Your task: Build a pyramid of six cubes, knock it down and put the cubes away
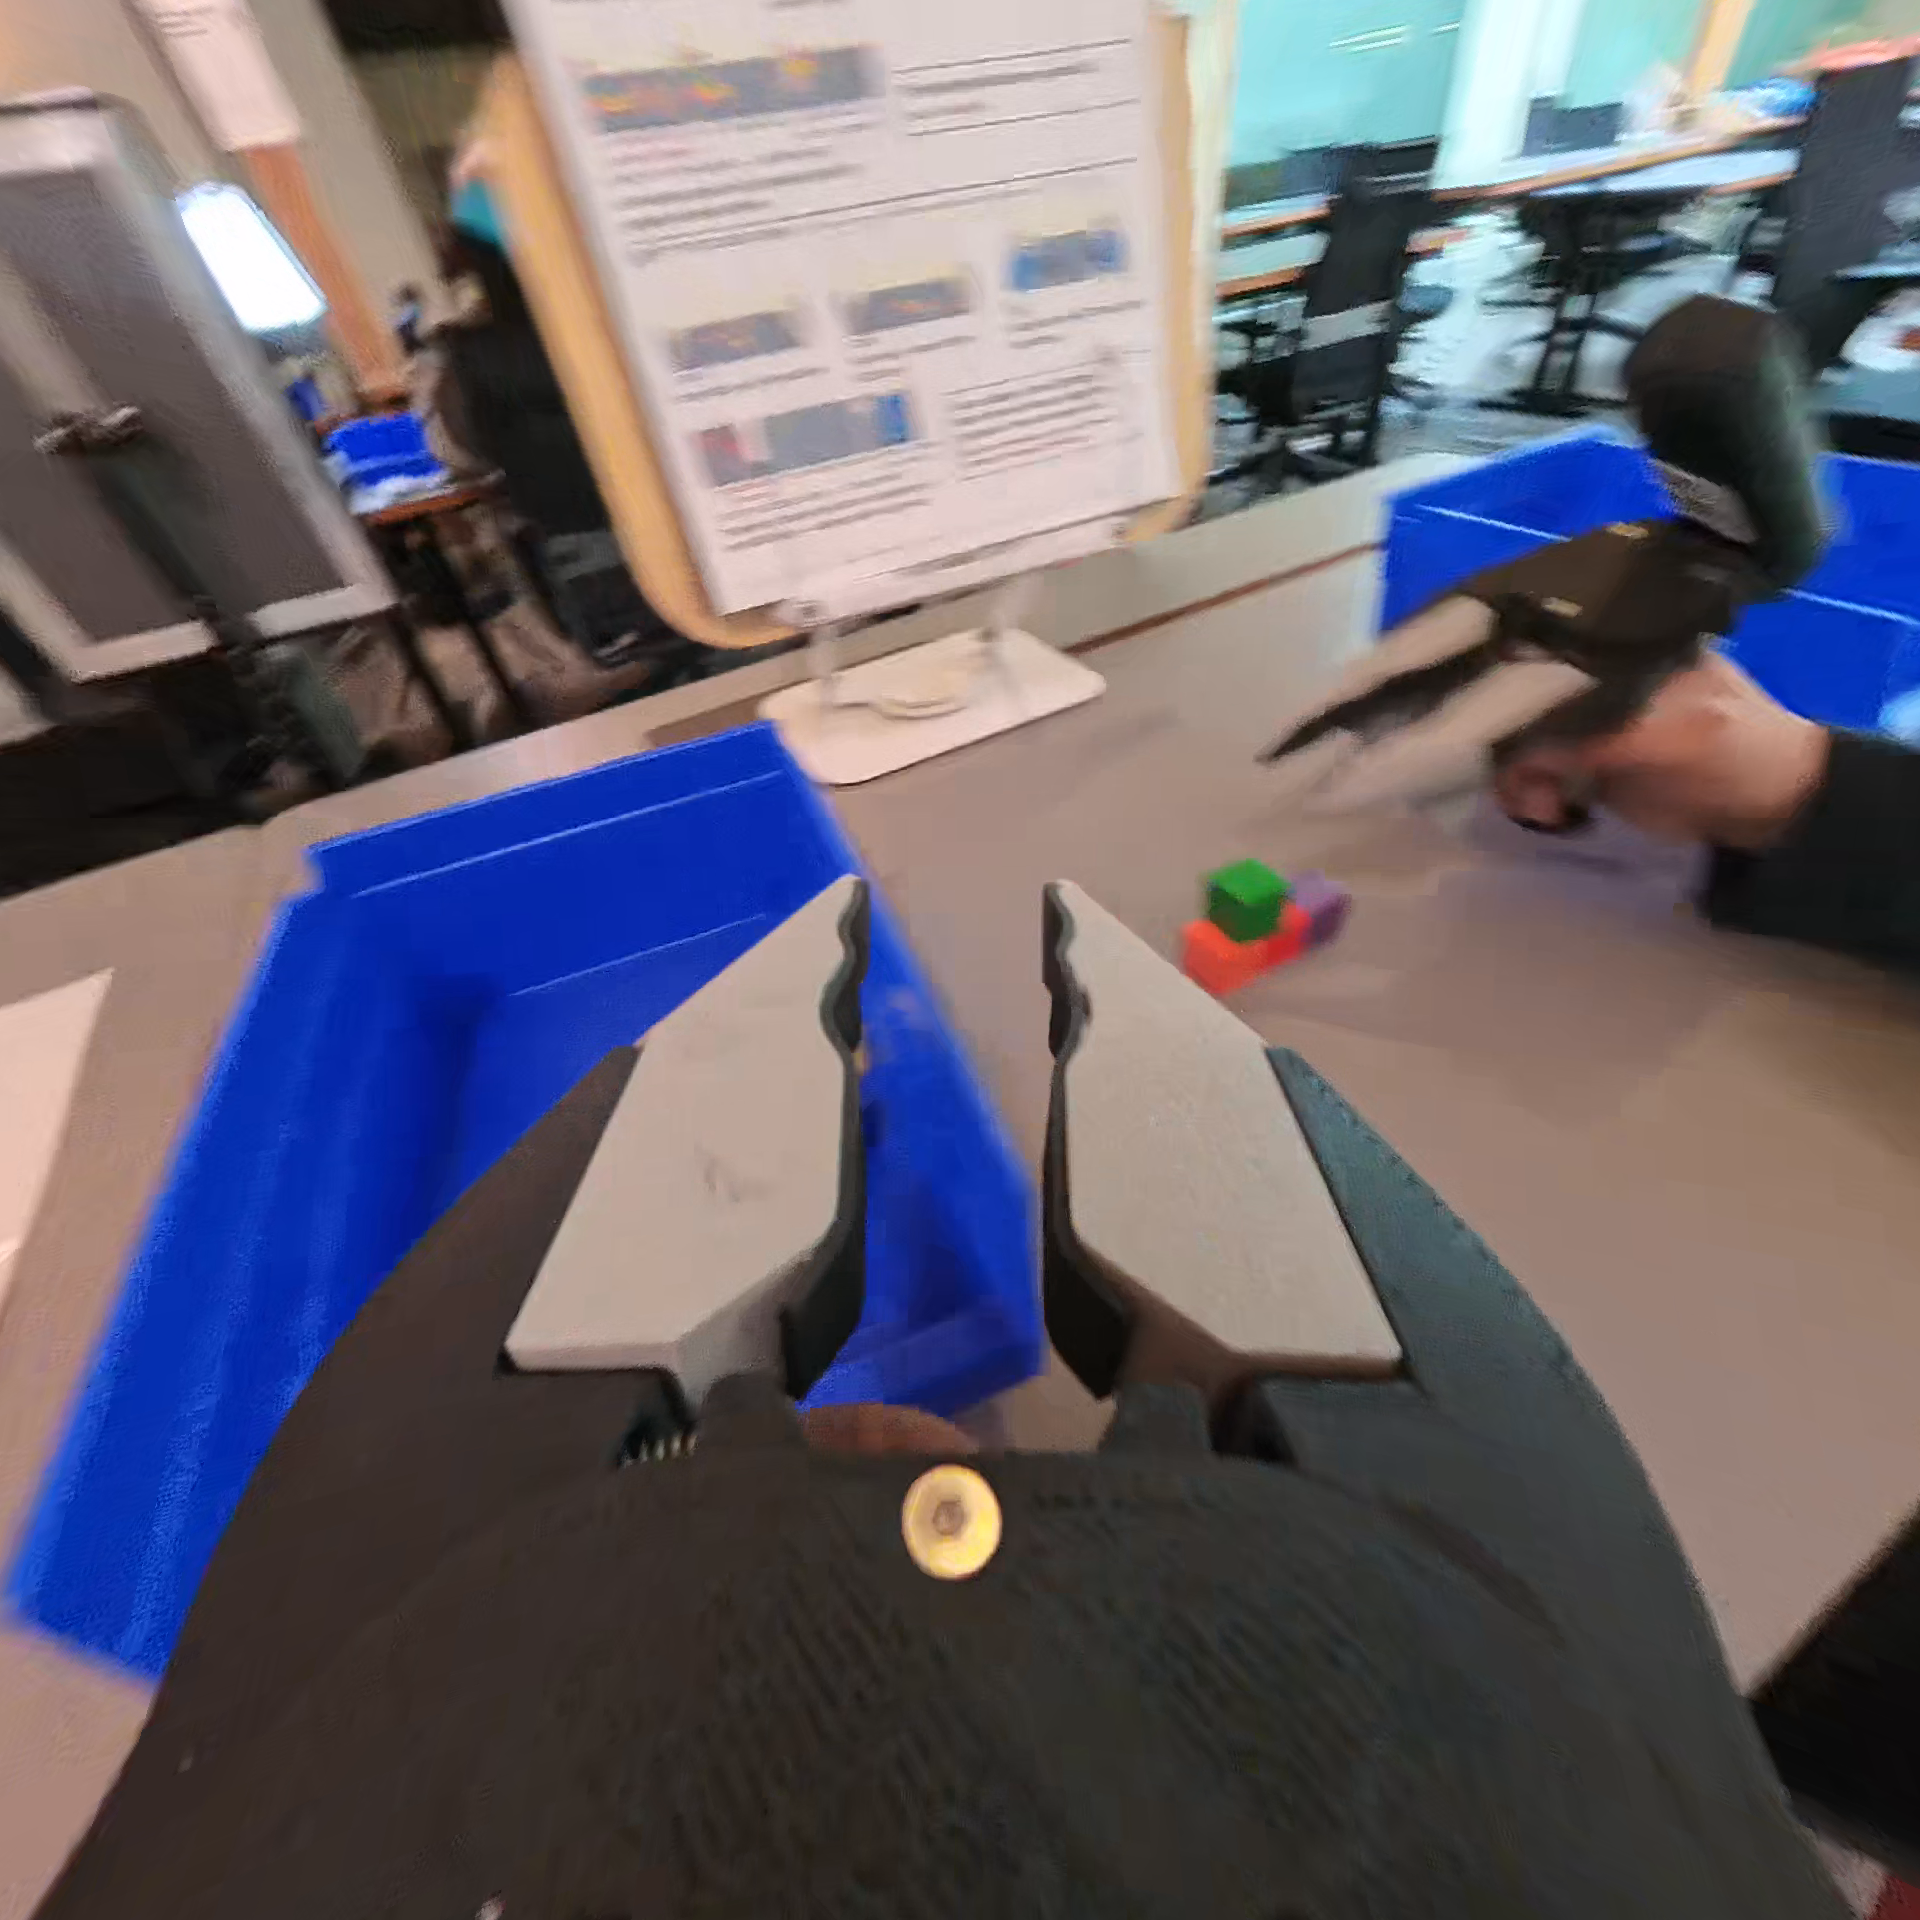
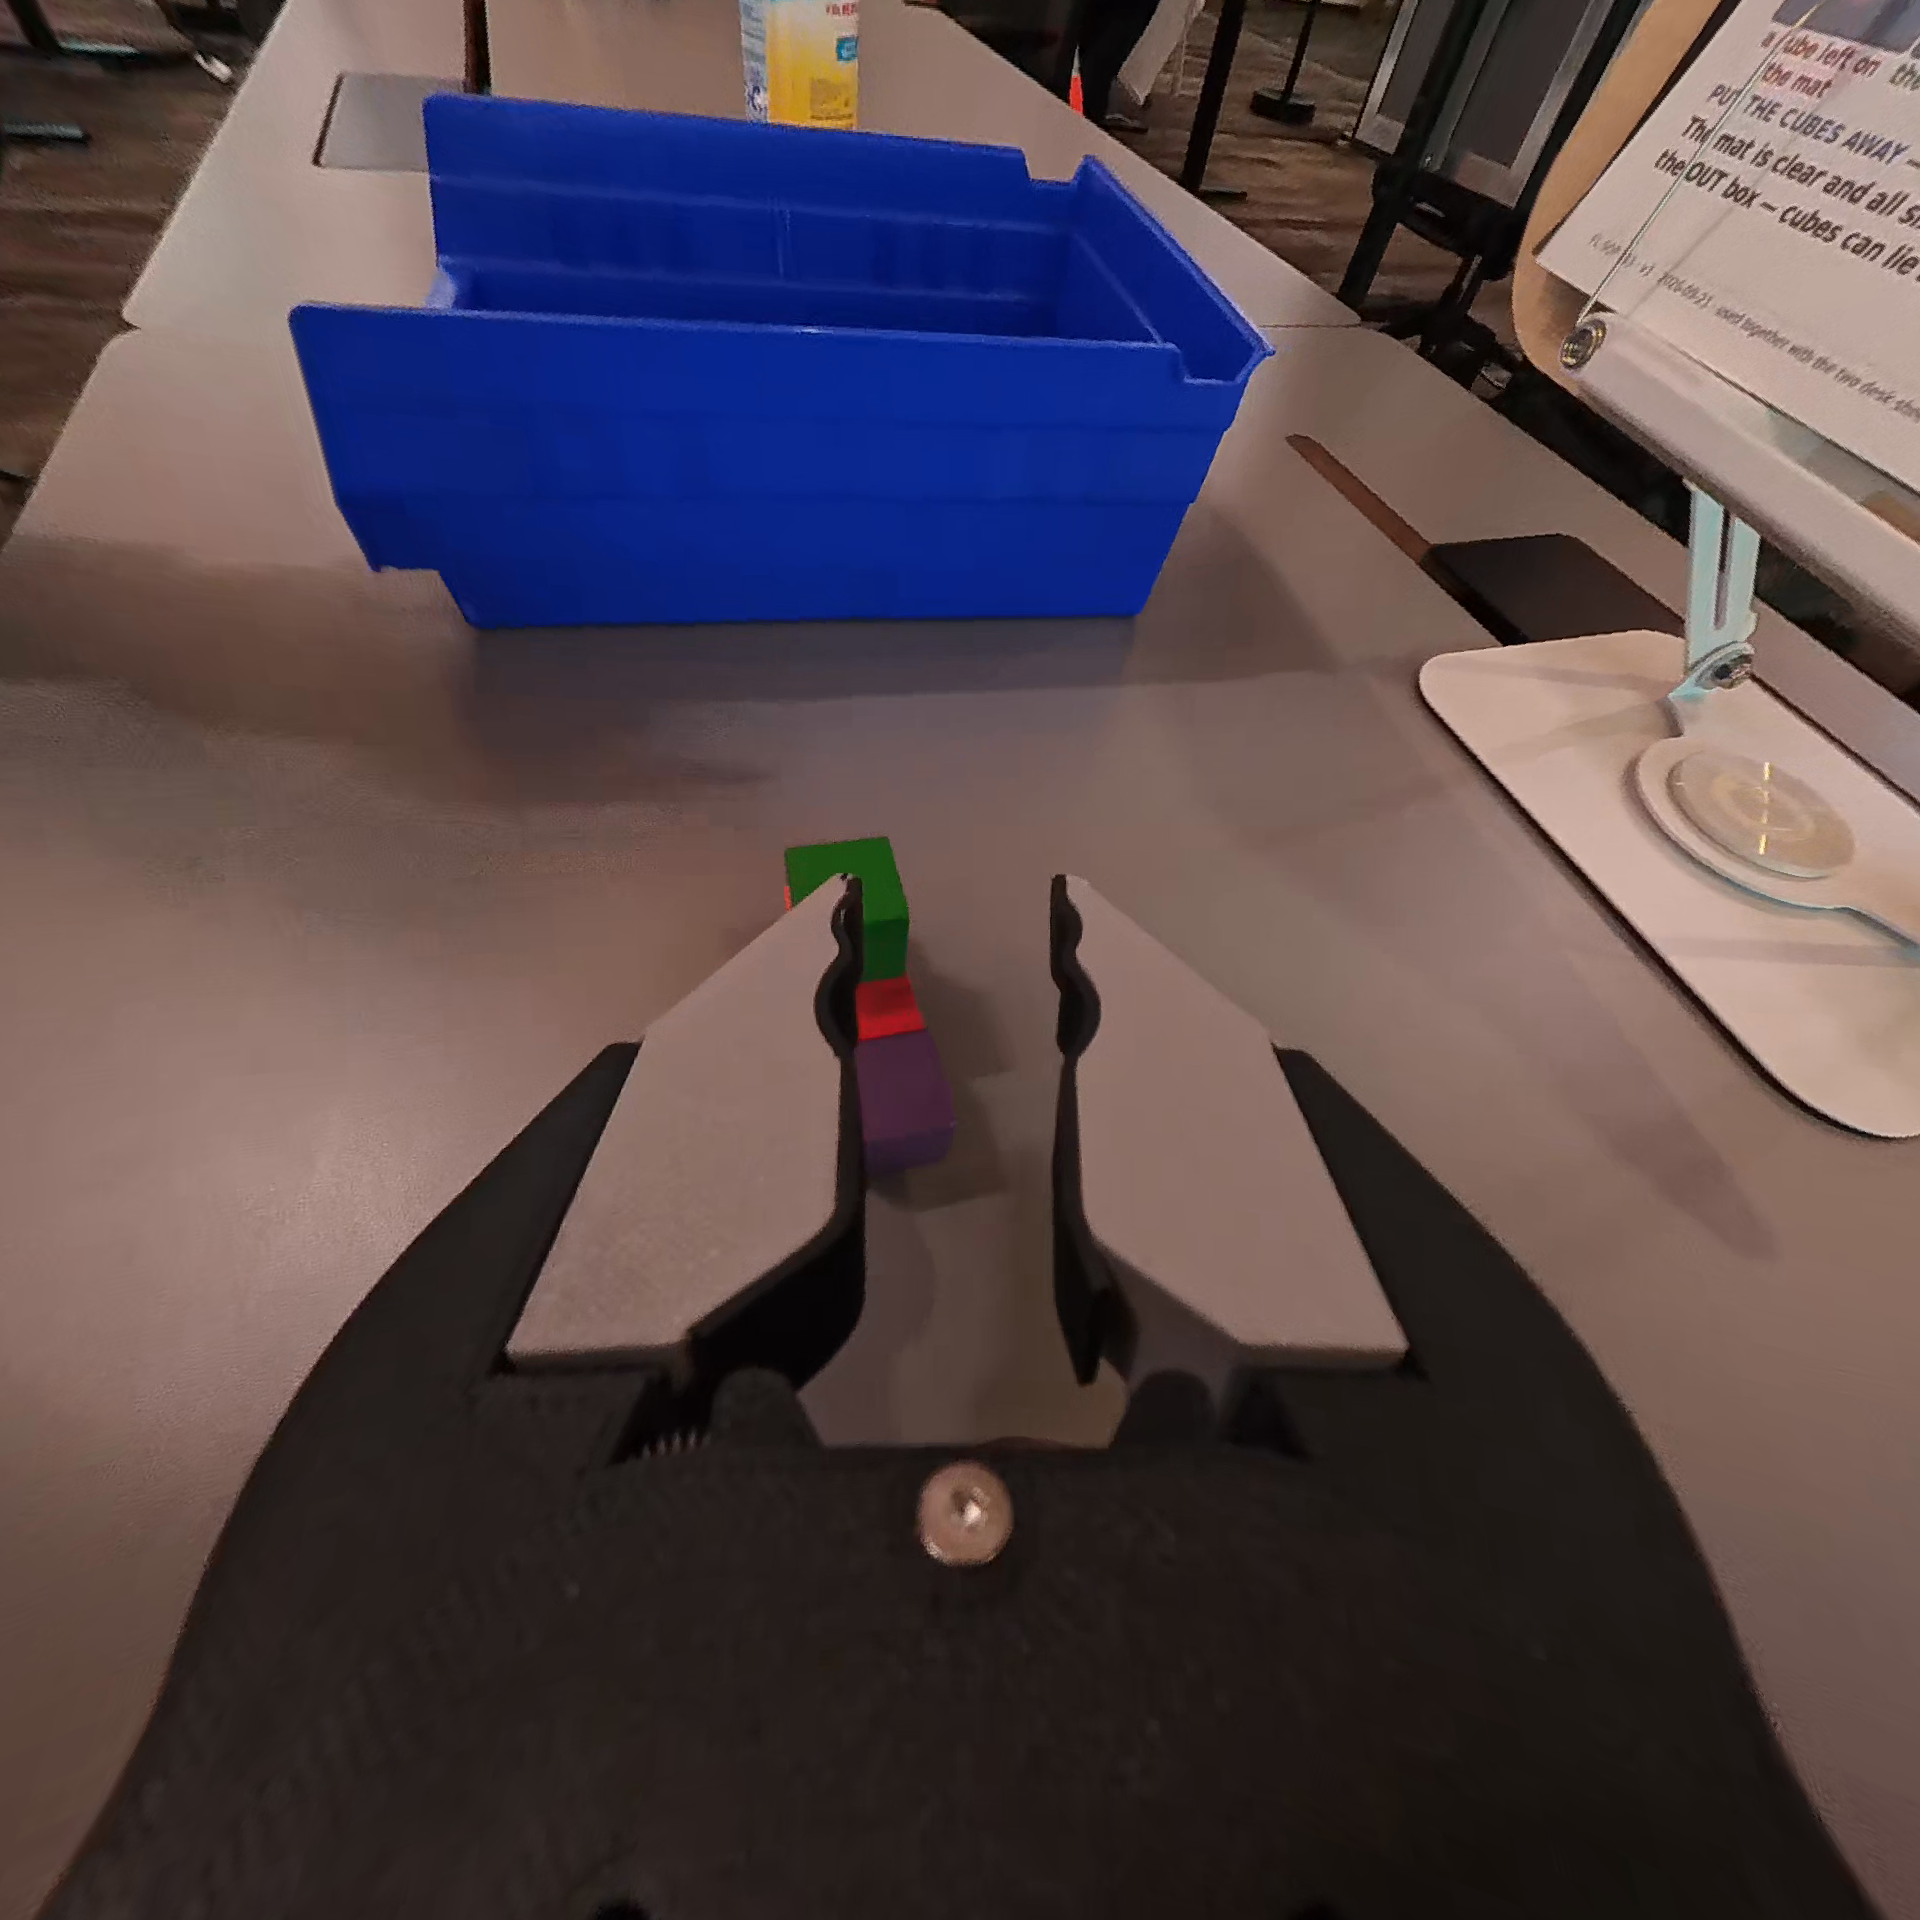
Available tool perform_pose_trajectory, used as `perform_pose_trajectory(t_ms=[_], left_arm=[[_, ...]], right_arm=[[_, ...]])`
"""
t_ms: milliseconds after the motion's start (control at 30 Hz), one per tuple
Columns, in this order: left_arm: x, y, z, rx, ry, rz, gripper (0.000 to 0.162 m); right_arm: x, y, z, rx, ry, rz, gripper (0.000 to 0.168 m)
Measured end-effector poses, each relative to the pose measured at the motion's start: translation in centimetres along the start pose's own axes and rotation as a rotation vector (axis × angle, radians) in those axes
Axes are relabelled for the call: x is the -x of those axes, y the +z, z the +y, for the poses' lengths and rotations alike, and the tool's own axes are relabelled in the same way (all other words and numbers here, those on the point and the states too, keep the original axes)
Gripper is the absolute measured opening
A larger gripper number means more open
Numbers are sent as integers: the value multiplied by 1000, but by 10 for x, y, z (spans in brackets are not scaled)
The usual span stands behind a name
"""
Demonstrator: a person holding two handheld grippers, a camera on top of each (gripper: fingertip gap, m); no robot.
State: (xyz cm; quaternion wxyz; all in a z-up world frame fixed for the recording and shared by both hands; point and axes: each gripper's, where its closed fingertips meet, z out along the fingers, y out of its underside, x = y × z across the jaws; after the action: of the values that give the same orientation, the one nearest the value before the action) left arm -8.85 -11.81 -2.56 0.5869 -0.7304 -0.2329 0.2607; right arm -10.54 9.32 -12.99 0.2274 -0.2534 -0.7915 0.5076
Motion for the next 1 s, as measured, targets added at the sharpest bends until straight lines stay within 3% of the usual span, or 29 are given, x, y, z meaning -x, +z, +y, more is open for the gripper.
perform_pose_trajectory(t_ms=[100, 167, 267, 433, 600, 633, 700, 767, 1000], left_arm=[[53, 19, 10, 106, -86, -16, 47], [59, 44, 35, 250, -69, 110, 53], [76, 81, 84, 480, -17, 174, 55], [68, 122, 132, 673, -123, 320, 60], [65, 140, 153, 725, -92, 354, 56], [65, 140, 159, 750, -66, 353, 52], [75, 143, 162, 749, 41, 299, 27], [83, 143, 162, 743, 97, 243, 27], [94, 141, 120, 474, 68, 212, 27]], right_arm=[[-2, 2, 5, 11, 3, 8, 33], [-1, 2, 6, 13, -6, 13, 33], [-1, 2, 6, 11, -16, 22, 33], [-7, 3, 11, 23, 4, 38, 33], [-11, 3, 16, 40, 16, 37, 34], [-11, 3, 17, 40, 18, 36, 34], [-10, 4, 16, 39, 21, 28, 33], [-8, 5, 16, 41, 20, 20, 33], [1, 5, 3, 28, -5, 21, 33]])
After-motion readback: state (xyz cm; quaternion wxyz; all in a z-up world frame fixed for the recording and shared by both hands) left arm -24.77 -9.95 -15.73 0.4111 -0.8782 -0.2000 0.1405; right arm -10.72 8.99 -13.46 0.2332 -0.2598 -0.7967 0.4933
